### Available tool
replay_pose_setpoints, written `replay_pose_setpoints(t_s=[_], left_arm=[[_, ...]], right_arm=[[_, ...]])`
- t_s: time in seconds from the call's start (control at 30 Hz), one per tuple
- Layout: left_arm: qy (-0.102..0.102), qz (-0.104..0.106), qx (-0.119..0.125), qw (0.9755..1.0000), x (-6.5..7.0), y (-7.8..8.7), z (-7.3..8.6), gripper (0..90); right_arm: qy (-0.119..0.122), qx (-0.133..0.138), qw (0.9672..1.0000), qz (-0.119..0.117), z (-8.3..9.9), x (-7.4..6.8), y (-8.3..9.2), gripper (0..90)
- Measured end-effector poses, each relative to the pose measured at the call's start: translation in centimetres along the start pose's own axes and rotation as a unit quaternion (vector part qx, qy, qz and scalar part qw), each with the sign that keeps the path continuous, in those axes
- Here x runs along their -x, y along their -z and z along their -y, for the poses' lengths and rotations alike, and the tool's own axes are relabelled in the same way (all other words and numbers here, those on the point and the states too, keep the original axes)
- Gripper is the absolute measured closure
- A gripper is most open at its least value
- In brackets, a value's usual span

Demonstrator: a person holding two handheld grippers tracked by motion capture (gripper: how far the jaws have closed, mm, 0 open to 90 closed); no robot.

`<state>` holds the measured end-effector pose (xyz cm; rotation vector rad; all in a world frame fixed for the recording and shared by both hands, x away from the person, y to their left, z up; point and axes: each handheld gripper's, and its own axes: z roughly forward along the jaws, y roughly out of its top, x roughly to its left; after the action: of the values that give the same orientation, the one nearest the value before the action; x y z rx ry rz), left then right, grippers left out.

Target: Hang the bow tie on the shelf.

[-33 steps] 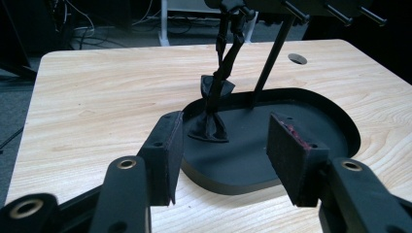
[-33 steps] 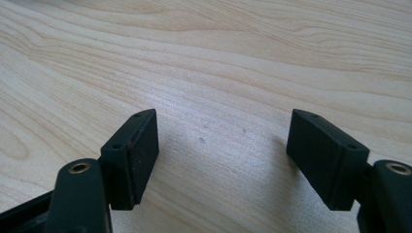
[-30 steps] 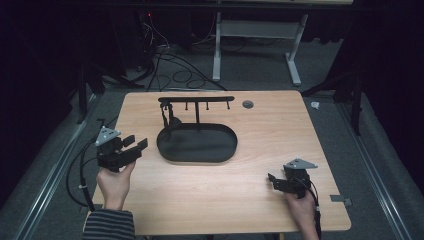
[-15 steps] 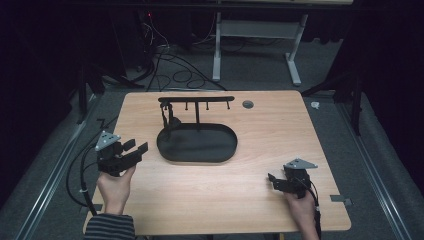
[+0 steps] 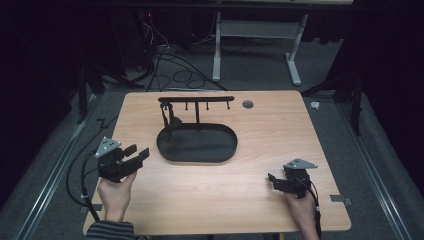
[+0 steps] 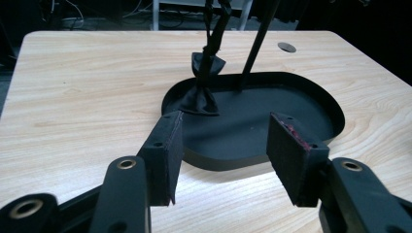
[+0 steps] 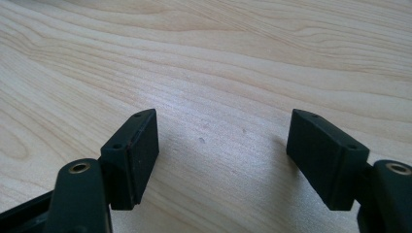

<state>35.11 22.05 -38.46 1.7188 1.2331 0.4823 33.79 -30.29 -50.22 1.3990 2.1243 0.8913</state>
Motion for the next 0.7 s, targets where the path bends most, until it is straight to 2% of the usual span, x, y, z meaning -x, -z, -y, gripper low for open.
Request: replay_pose_setpoints(t_s=[0.2, 0.7], left_arm=[[-0.004, 0.0, -0.013, 0.9999, 0.0, -0.2, 0.6, 48.2], [-0.003, 0.016, -0.017, 0.9997, 0.9, -0.6, 1.9, 48.2]], right_arm=[[0.0, 0.0, 1.0, 0.0, 0.0, 0.0, 0.0, 28.7], [0.0, 0.0, 1.0, 0.0, 0.0, 0.0, 0.0, 28.7]])
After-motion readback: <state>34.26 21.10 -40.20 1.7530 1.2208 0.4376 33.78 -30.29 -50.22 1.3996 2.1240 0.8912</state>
